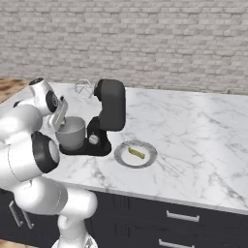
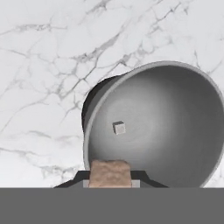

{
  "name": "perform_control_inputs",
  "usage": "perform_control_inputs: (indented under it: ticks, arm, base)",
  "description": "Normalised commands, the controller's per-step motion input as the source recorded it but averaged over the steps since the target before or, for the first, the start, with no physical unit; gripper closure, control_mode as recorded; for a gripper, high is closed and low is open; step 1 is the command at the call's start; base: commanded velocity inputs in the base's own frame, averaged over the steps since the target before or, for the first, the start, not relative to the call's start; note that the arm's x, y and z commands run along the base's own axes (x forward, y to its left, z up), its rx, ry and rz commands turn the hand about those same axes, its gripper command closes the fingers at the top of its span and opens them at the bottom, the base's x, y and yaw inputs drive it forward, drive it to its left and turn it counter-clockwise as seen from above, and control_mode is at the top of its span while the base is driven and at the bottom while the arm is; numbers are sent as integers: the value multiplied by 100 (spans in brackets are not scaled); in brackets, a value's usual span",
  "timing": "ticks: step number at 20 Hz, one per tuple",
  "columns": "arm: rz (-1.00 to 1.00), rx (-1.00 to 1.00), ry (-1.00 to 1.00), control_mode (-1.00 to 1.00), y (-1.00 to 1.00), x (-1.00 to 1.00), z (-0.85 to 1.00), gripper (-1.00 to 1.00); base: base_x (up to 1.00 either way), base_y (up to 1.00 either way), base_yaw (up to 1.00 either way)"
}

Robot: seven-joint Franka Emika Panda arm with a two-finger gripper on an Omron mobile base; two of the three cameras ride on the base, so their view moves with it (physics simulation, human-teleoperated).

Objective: Add butter and sugar cubes to the stand mixer bowl and then turn on the stand mixer to begin making frosting.

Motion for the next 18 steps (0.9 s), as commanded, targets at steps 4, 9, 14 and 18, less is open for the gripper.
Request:
perform_control_inputs:
  ticks: [4,9,14,18]
  arm:
    - [-1,0,1,-100,0,30,-37,100]
    - [-1,0,2,-100,0,35,-25,100]
    - [0,0,1,-100,0,32,-26,100]
    - [0,0,1,-100,3,31,-33,100]
  base:
    - [0,0,0]
    - [0,0,0]
    - [0,0,0]
    - [0,0,0]
